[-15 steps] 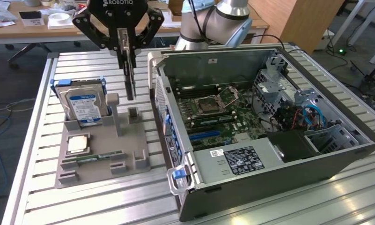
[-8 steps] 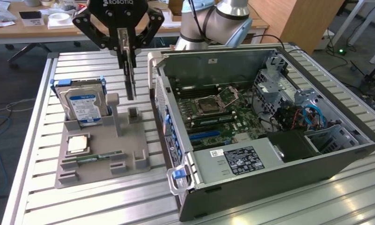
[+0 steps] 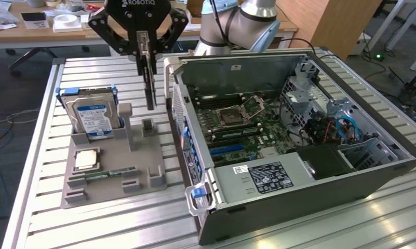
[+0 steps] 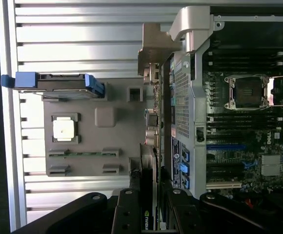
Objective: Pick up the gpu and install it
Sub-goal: 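Pick up the gpu and move the gpu toward the slot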
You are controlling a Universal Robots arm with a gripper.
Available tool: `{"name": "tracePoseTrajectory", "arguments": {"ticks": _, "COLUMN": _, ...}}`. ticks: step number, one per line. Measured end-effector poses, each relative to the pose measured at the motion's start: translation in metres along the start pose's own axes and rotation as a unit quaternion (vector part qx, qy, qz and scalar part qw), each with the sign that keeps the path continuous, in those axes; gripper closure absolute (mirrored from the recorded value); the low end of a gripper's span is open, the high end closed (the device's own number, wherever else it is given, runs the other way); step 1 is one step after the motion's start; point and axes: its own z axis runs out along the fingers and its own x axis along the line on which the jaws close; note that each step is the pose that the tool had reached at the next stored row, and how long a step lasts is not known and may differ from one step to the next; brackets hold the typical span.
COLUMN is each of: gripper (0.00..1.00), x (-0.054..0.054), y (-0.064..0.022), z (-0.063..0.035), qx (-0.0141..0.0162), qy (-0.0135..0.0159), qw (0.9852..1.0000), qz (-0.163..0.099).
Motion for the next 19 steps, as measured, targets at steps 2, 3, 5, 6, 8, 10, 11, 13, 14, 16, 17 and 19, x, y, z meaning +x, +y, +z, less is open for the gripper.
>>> {"name": "tracePoseTrajectory", "arguments": {"ticks": 2, "gripper": 0.74, "x": -0.004, "y": 0.0007, "z": 0.0001, "qx": 0.0, "qy": 0.0, "qw": 1.0, "qz": 0.0}}
{"name": "tracePoseTrajectory", "arguments": {"ticks": 3, "gripper": 0.74, "x": -0.005, "y": 0.0011, "z": 0.0002, "qx": 0.0, "qy": 0.0, "qw": 1.0, "qz": 0.0}}
{"name": "tracePoseTrajectory", "arguments": {"ticks": 5, "gripper": 0.74, "x": -0.009, "y": 0.0023, "z": 0.0003, "qx": 0.0, "qy": 0.0, "qw": 1.0, "qz": 0.0}}
{"name": "tracePoseTrajectory", "arguments": {"ticks": 6, "gripper": 0.74, "x": -0.011, "y": 0.0028, "z": 0.0004, "qx": 0.0, "qy": 0.0, "qw": 1.0, "qz": 0.0}}
{"name": "tracePoseTrajectory", "arguments": {"ticks": 8, "gripper": 0.74, "x": -0.015, "y": 0.0037, "z": 0.0006, "qx": 0.0, "qy": 0.0, "qw": 1.0, "qz": 0.0}}
{"name": "tracePoseTrajectory", "arguments": {"ticks": 10, "gripper": 0.74, "x": -0.018, "y": 0.0047, "z": 0.0006, "qx": 0.0, "qy": 0.0, "qw": 1.0, "qz": 0.0}}
{"name": "tracePoseTrajectory", "arguments": {"ticks": 11, "gripper": 0.74, "x": -0.02, "y": 0.0052, "z": 0.0007, "qx": 0.0, "qy": 0.0, "qw": 1.0, "qz": 0.0}}
{"name": "tracePoseTrajectory", "arguments": {"ticks": 13, "gripper": 0.74, "x": -0.023, "y": 0.006, "z": 0.0008, "qx": 0.0, "qy": 0.0, "qw": 1.0, "qz": 0.0}}
{"name": "tracePoseTrajectory", "arguments": {"ticks": 14, "gripper": 0.74, "x": -0.024, "y": 0.0064, "z": 0.0009, "qx": 0.0, "qy": 0.0, "qw": 1.0, "qz": 0.0}}
{"name": "tracePoseTrajectory", "arguments": {"ticks": 16, "gripper": 0.74, "x": -0.026, "y": 0.0072, "z": 0.001, "qx": 0.0, "qy": 0.0, "qw": 1.0, "qz": 0.0}}
{"name": "tracePoseTrajectory", "arguments": {"ticks": 17, "gripper": 0.74, "x": -0.028, "y": 0.0077, "z": 0.001, "qx": 0.0, "qy": 0.0, "qw": 1.0, "qz": 0.0}}
{"name": "tracePoseTrajectory", "arguments": {"ticks": 19, "gripper": 0.74, "x": -0.031, "y": 0.0086, "z": 0.0011, "qx": 0.0, "qy": 0.0, "qw": 1.0, "qz": 0.0}}
